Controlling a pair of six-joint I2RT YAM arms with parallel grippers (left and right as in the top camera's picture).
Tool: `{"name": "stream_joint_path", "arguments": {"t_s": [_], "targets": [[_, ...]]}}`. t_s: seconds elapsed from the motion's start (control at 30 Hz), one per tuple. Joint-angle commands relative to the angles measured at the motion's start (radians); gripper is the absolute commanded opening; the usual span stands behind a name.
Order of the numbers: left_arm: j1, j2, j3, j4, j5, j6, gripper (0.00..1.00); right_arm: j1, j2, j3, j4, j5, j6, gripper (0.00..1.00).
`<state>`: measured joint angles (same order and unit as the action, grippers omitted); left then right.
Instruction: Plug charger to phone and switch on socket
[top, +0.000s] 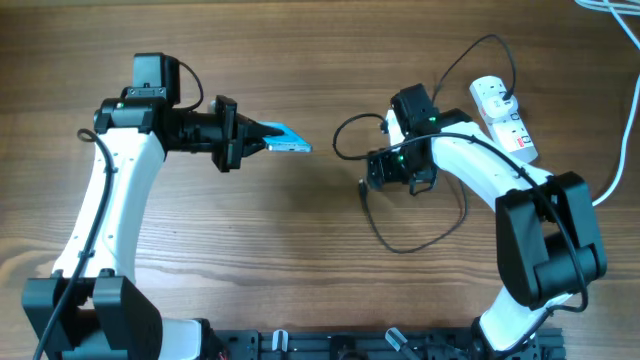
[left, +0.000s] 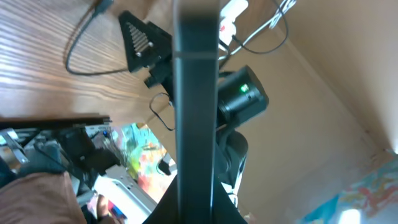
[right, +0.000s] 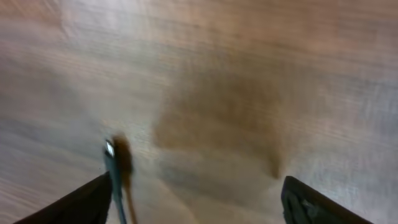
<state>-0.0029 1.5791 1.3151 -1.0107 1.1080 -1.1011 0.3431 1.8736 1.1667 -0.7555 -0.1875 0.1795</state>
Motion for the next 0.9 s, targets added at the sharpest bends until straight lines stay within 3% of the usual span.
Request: {"name": "stream_joint_path", "arguments": {"t_s": [0.0,0.1,0.17,0.2,0.33,0.57,0.67,0.8,0.87], "targets": [[-0.002,-0.012,0.005,0.000,0.062,-0.047,0.04,0.073,-0.001,0.001,-0.043,0.031,-0.021,0.84],[-0.001,-0.012,0.005,0.000,0.082,-0.067,0.04,0.156,-0.001,0.000,-0.059,0.101,0.060,0.81],[-0.001,-0.012,0.005,0.000,0.198,-0.066,0.04,0.217,-0.001,0.000,-0.071,0.189,0.145,0.82],[-0.001,-0.012,0.005,0.000,0.280,-0.063,0.04,0.237,-0.001,0.001,-0.064,0.191,0.164,0.96],[-0.002,-0.013,0.005,0.000,0.411,-0.063,0.04,0.237,-0.001,0.000,-0.065,0.187,0.146,1.00],[-0.002,-0.026,0.005,-0.027,0.465,-0.108,0.04,0.239,0.000,-0.127,0.065,0.189,0.146,0.72],[-0.002,-0.026,0.005,-0.027,0.463,-0.111,0.04,0.239,0.000,-0.154,0.101,0.343,0.183,0.57],[-0.002,-0.026,0.005,-0.026,0.462,-0.119,0.04,0.222,0.000,-0.154,0.055,0.624,0.227,0.54],[-0.002,-0.026,0.005,-0.026,0.461,-0.119,0.04,0.189,0.000,-0.154,0.056,0.595,0.243,0.51]]}}
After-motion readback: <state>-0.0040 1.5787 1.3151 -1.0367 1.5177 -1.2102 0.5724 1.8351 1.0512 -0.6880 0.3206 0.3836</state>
